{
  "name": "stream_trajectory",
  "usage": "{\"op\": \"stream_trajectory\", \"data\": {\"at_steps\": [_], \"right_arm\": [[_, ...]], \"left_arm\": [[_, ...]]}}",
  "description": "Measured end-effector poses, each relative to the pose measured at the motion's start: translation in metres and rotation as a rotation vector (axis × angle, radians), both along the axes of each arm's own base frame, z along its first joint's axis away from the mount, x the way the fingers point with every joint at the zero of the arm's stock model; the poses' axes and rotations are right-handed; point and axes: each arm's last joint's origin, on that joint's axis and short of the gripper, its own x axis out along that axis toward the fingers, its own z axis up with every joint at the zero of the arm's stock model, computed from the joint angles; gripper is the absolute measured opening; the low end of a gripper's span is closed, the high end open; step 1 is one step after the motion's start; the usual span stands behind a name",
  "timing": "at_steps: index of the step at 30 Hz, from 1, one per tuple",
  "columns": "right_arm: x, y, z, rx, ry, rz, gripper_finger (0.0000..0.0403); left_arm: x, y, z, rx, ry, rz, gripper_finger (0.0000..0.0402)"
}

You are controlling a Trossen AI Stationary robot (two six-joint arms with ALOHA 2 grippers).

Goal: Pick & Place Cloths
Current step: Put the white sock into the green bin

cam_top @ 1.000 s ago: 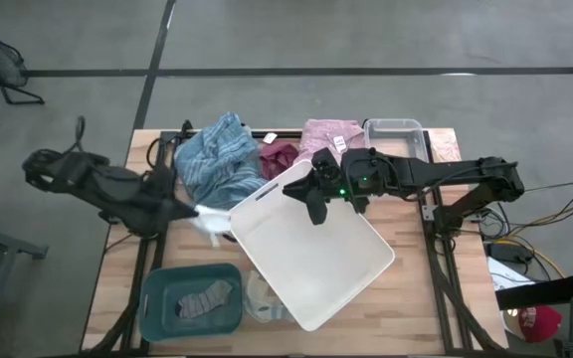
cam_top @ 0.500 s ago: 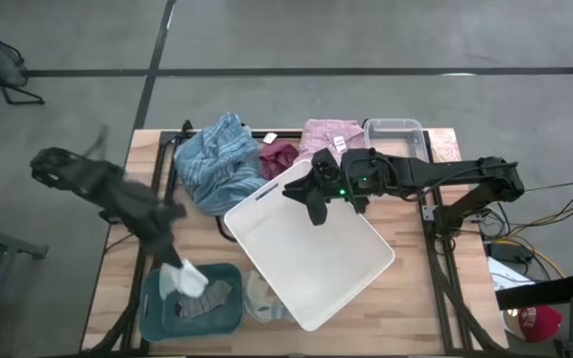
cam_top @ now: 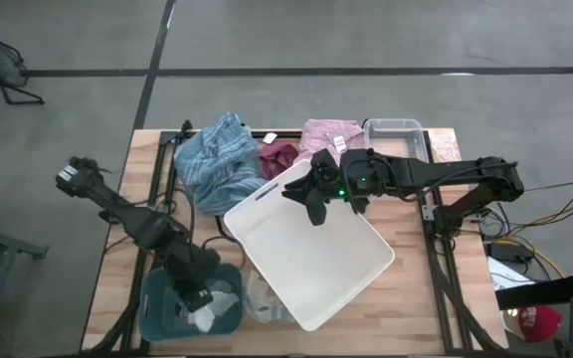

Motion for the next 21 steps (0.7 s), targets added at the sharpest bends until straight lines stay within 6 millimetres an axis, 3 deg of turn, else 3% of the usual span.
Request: {"op": "stream_trajectory", "data": {"at_steps": [6, 13, 17, 21], "right_arm": [[0.000, 0.000, 0.000, 0.001, 0.000, 0.001, 0.0088], [0.000, 0.000, 0.000, 0.003, 0.000, 0.001, 0.0064], [0.000, 0.000, 0.000, 0.004, 0.000, 0.003, 0.0057], [0.000, 0.001, 0.000, 0.014, 0.000, 0.004, 0.0059]], "left_arm": [[0.006, -0.014, -0.026, 0.070, 0.057, -0.083, 0.0013], [-0.004, -0.013, -0.065, 0.173, 0.151, -0.107, 0.0021], [-0.011, -0.007, -0.076, 0.203, 0.196, -0.055, 0.0047], [-0.016, -0.002, -0.072, 0.220, 0.168, -0.023, 0.0096]]}}
